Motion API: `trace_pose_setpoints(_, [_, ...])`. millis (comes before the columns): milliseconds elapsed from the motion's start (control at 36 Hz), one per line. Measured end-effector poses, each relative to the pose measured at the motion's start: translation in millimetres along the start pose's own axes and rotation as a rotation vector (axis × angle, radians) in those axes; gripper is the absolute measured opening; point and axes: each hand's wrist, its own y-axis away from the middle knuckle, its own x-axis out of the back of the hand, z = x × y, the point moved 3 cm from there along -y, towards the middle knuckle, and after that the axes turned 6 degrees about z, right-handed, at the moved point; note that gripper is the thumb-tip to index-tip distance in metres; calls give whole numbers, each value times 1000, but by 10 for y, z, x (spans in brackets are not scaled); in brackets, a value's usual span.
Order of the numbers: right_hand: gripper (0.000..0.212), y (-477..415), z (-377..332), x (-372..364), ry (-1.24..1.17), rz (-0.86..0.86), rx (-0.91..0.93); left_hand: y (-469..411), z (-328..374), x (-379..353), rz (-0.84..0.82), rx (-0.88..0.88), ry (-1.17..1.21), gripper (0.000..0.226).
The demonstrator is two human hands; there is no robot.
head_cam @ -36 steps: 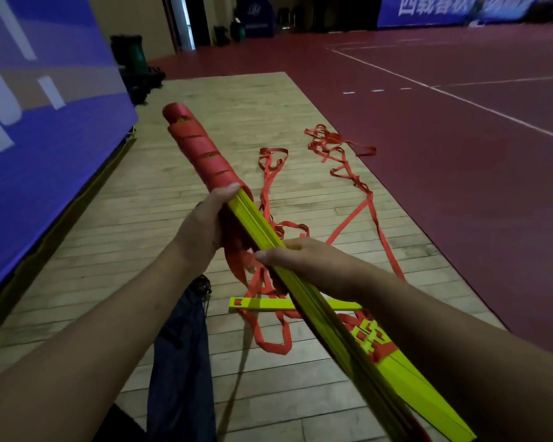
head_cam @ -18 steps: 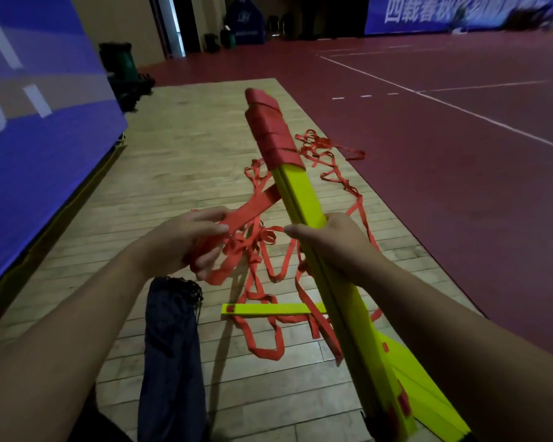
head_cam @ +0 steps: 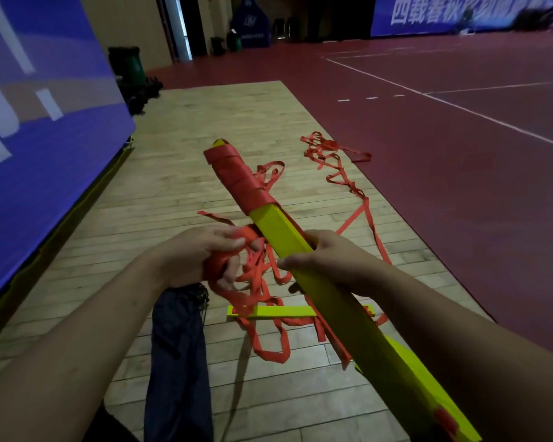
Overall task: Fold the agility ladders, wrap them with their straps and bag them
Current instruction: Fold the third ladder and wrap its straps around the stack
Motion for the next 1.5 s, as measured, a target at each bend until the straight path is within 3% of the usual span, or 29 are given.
trace_pose_setpoints(111, [39,-15,19,-89,-44,1,12,-13,34,-49,-3,-28,60,19])
trace_pose_setpoints(167, [47,-59,22,-176,182,55,58,-33,45,-109,7,-49,43,12])
trace_pose_setpoints(222, [54,-96,32,-280,463,130,112,-76,24,-162,89,-49,5,31])
trace_pose_setpoints(306, [47,-57,27,-419,805,240,232,-164,-105,-213,311,11,-33,48])
trace_pose_setpoints(389, [48,-33,43,-528,1020,253,315,-219,-263,-228,502,41,30,42])
trace_pose_setpoints(444, [57,-36,41,-538,946,186,295,-231,-308,-213,611,46,104,36])
trace_pose_setpoints(500, [68,-38,20,-506,676,89,252,-237,-288,-155,722,19,165,35])
trace_pose_setpoints(583, [62,-52,-24,-403,318,-1,189,-245,-178,-67,780,-78,188,38])
trace_pose_setpoints(694, [63,-48,-5,-375,135,-103,143,-220,-50,-52,703,-199,217,43])
trace_pose_setpoints(806, [37,-41,52,-370,-30,-173,86,-185,-10,-31,614,-263,214,41])
trace_pose_setpoints(861, [27,-24,33,-347,-124,-172,77,-170,11,-7,548,-265,207,41])
trace_pose_setpoints(944, [31,-2,18,-290,-201,-185,57,-152,45,32,449,-202,140,46])
trace_pose_setpoints(1028, [35,4,52,-232,-210,-205,30,-144,30,75,428,-131,-21,57])
trace_pose_setpoints(1139, [30,14,67,-222,-74,-109,16,-137,-100,35,414,41,-159,67])
trace_pose_setpoints(1222, [35,-17,52,-333,193,-31,29,-195,-183,-51,436,81,-135,65])
trace_pose_setpoints(1333, [54,-54,34,-487,632,15,181,-287,-322,-120,553,104,60,51])
trace_pose_setpoints(1417, [63,-48,3,-484,586,-27,210,-294,-304,-47,655,66,107,52])
trace_pose_setpoints(1500, [58,-39,-41,-420,245,-49,167,-277,-200,45,665,-95,167,46])
